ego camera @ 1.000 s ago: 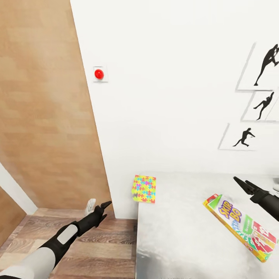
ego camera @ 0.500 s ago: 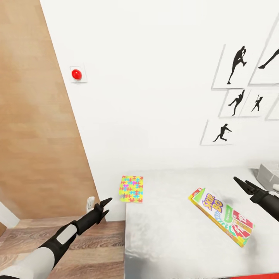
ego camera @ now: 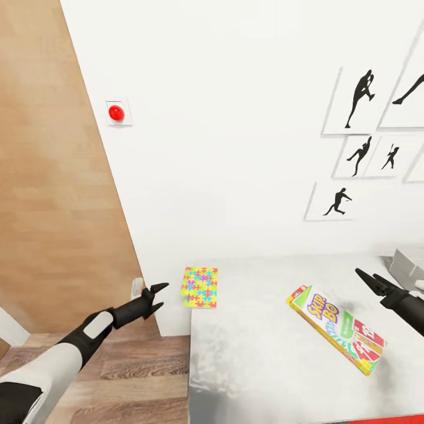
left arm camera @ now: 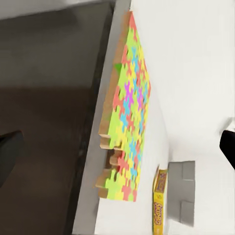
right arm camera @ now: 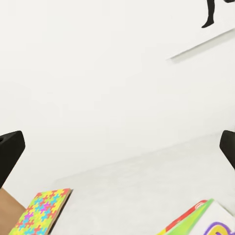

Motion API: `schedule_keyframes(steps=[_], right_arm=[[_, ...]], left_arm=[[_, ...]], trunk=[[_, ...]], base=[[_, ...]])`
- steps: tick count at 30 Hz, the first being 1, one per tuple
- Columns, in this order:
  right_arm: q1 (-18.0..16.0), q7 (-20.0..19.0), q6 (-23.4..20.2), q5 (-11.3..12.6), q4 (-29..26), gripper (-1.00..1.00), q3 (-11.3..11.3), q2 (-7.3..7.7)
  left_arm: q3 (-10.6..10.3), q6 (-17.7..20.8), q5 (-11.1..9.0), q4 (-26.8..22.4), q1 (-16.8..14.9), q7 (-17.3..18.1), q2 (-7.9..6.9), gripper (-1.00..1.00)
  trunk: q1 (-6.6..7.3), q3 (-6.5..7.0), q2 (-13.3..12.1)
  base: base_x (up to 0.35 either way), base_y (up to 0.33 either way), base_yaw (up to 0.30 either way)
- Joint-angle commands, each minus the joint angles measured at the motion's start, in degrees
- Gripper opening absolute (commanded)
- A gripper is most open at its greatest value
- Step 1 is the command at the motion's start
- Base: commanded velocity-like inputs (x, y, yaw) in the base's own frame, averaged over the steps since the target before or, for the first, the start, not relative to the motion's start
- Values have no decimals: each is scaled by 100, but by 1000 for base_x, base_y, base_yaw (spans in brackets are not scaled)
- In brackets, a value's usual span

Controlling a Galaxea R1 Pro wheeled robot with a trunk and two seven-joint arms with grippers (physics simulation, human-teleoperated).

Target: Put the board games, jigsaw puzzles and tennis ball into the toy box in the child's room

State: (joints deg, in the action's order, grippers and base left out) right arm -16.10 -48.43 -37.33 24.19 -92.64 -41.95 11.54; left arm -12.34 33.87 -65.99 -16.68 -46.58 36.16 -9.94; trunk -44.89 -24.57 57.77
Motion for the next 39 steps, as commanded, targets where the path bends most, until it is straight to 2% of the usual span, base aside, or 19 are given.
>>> schedule_keyframes(steps=[1,14,23,26,30,39], right_arm=[[-6,-9,-38,24,0,100,-6,1],[-7,-9,-38,24,0,100,-10,6],[-7,-9,-38,24,0,100,-9,6],[3,-9,30,24,0,100,-9,2],[12,-6,203,24,0,100,-7,-3],[7,-9,236,24,0,100,-6,4]], left_arm=[[-30,87,-36,4,-54,-4,-5,100],[-50,193,-36,7,-119,71,-57,100],[-3,130,-59,27,-37,21,-298,100],[-3,54,-66,339,-102,-31,-372,100],[-41,14,-43,400,-178,-26,-384,100],[-63,-127,-37,445,-192,-6,-399,100]], trunk=[[0,-6,4],[0,-6,4],[0,-6,4],[0,-6,4],[0,-6,4],[0,-6,4]], base=[[0,0,-87],[0,0,-182],[0,0,-4],[0,0,0],[0,0,0],[0,0,-57]])
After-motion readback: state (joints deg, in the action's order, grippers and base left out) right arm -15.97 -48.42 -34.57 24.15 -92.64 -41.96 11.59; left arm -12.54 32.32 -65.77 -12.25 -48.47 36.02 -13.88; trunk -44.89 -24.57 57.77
